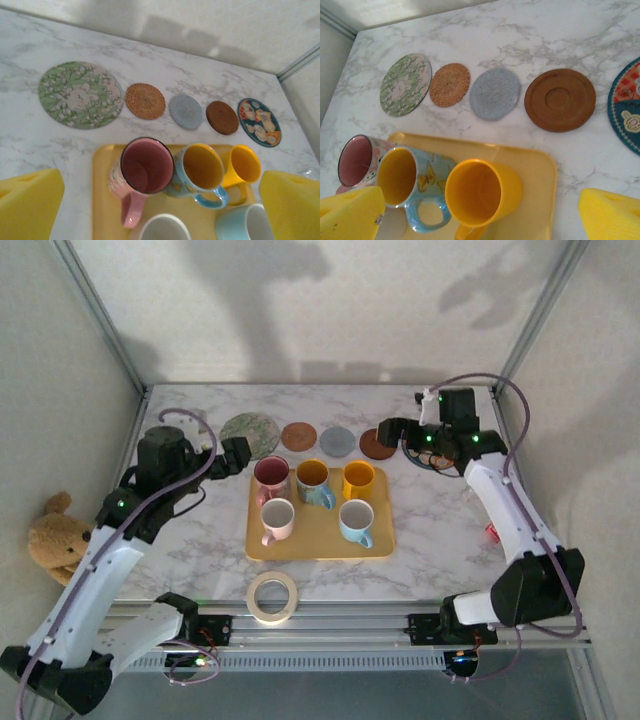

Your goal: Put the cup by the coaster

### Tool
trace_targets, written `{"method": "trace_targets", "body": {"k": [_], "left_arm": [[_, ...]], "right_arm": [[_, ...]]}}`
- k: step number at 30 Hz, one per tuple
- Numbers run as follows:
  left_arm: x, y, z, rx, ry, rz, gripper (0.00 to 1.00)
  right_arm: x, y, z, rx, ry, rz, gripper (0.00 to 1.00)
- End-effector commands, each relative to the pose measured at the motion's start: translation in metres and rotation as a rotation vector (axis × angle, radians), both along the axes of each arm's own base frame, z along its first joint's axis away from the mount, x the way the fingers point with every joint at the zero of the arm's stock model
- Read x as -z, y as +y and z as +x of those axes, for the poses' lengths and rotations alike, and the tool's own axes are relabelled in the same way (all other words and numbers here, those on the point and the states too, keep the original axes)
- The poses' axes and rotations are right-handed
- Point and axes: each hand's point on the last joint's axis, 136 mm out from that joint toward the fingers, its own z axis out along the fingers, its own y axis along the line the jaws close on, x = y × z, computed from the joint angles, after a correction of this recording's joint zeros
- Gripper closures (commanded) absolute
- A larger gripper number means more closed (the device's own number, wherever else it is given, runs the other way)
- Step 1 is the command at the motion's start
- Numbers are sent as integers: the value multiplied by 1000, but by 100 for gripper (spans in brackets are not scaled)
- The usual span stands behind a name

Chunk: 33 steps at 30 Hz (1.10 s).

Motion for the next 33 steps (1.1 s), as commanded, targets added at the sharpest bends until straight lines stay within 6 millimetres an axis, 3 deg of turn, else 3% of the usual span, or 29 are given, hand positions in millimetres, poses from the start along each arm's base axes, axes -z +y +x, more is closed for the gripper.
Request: {"method": "trace_targets", "body": {"k": [1, 9, 18, 23, 33], "left_arm": [[33, -4, -24, 5, 131, -49, 0], [98, -36, -50, 126, 318, -59, 1], [152, -75, -87, 277, 474, 34, 3], [177, -79, -99, 272, 529, 113, 4], [208, -76, -97, 231, 570, 157, 7]], "right_arm": [[-8, 7, -18, -7, -41, 61, 1], [20, 11, -55, -31, 29, 59, 1], [41, 9, -68, -16, 86, 59, 1], [44, 9, -69, -16, 98, 53, 1], [50, 7, -69, -5, 108, 44, 1]]}}
